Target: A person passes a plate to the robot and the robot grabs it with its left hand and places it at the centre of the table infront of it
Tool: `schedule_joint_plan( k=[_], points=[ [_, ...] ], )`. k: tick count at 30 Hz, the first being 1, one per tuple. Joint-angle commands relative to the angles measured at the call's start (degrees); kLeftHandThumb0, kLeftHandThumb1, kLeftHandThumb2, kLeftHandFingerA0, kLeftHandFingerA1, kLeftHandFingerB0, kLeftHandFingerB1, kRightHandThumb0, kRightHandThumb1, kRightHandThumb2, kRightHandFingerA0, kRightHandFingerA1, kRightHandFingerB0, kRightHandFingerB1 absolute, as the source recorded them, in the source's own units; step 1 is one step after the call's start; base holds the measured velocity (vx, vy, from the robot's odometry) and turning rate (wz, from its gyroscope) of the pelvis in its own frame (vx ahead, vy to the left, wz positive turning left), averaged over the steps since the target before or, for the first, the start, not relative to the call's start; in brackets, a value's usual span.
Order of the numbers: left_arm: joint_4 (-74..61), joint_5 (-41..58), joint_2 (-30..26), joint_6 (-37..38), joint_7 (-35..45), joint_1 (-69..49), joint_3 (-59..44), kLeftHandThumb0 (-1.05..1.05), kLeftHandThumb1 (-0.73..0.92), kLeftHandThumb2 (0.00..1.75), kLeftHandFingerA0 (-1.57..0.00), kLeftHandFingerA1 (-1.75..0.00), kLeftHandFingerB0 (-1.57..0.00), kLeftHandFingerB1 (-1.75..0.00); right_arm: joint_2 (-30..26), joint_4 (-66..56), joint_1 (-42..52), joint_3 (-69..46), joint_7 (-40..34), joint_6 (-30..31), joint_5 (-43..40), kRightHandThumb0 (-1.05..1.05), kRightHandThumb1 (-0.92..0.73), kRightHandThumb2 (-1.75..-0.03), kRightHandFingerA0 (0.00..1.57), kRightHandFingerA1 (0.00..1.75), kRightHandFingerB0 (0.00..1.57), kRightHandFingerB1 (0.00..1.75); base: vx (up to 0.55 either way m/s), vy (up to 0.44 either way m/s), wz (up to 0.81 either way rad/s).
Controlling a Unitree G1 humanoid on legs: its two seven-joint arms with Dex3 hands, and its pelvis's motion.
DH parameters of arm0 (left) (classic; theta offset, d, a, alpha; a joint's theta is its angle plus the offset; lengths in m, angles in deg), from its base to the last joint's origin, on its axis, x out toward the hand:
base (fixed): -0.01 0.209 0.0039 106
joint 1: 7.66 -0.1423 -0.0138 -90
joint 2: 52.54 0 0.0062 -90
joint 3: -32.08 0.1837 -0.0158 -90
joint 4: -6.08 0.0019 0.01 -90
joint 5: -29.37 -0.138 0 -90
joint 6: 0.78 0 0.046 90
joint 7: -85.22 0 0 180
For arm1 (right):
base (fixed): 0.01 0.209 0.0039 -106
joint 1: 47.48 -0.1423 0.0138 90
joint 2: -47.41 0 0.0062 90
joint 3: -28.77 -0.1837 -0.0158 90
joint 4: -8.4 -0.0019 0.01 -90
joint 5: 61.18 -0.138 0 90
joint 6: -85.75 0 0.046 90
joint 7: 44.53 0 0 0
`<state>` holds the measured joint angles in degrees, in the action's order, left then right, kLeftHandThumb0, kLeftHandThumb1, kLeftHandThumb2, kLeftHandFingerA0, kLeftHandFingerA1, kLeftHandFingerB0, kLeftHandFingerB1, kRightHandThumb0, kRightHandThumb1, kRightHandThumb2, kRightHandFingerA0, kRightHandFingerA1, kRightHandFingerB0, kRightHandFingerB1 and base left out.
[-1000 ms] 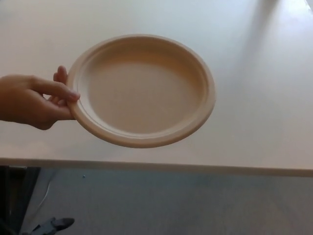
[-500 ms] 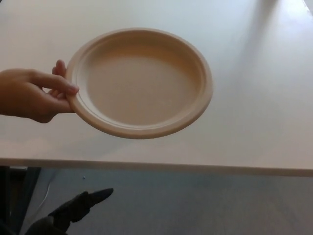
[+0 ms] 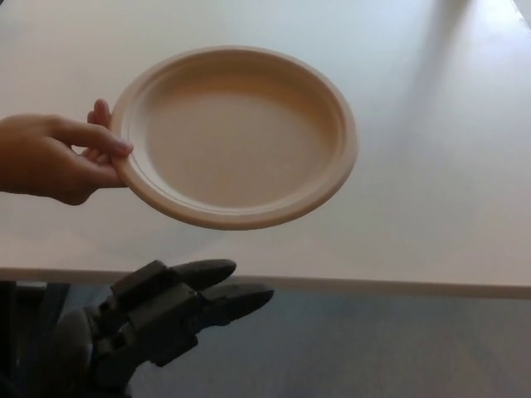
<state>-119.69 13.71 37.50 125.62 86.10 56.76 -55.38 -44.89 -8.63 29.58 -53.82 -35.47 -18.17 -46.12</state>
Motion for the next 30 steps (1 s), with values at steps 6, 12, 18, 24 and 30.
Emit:
schedule_joint_plan(
  k=[6,12,18,24,30],
  points=[
    [-23.3,11.64,3.07,-2.62,-0.08,-1.97,7.06,-0.44,0.58,0.58,-1.0,-0.8,-0.57,-0.39,-2.16,1.29,-2.31,-0.05,1.76,0.9,0.39,-0.7,-0.71,-0.61,0.42,0.61,0.23,0.43,0.0,0.0,0.0],
    [-22.33,8.56,2.5,-3.65,1.33,5.04,-1.55,-0.36,0.57,0.59,-0.9,-0.58,-0.44,-0.36,-2.15,1.26,-2.79,-0.16,2.49,1.3,0.2,-0.7,-0.69,-0.6,0.35,0.58,0.22,0.43,0.0,0.0,0.0],
    [-9.32,-5.41,-1.41,0.69,2.33,20.35,-11.67,-0.72,0.51,0.79,-0.11,-0.39,-0.19,-0.4,-2.43,1.25,-3.36,0.68,2.3,1.47,0.89,-0.71,-0.7,-0.61,0.48,0.63,0.23,0.42,0.0,0.0,0.0],
    [-3.72,-12.94,-2.74,-6.82,5.34,27.51,-10.35,-0.76,0.6,0.59,-0.12,-0.27,-0.06,-0.29,-2.58,1.31,-3.7,0.85,2.7,1.82,0.9,-0.71,-0.7,-0.61,0.45,0.63,0.24,0.43,0.0,0.0,0.0],
    [2.25,-16.21,-4.3,-11.0,7.24,34.08,-8.41,-0.79,0.62,0.59,-0.07,-0.27,-0.04,-0.27,-2.49,1.53,-4.23,0.46,3.55,2.28,0.42,-0.71,-0.68,-0.6,0.47,0.66,0.23,0.44,0.0,0.0,0.0]
  ],
)
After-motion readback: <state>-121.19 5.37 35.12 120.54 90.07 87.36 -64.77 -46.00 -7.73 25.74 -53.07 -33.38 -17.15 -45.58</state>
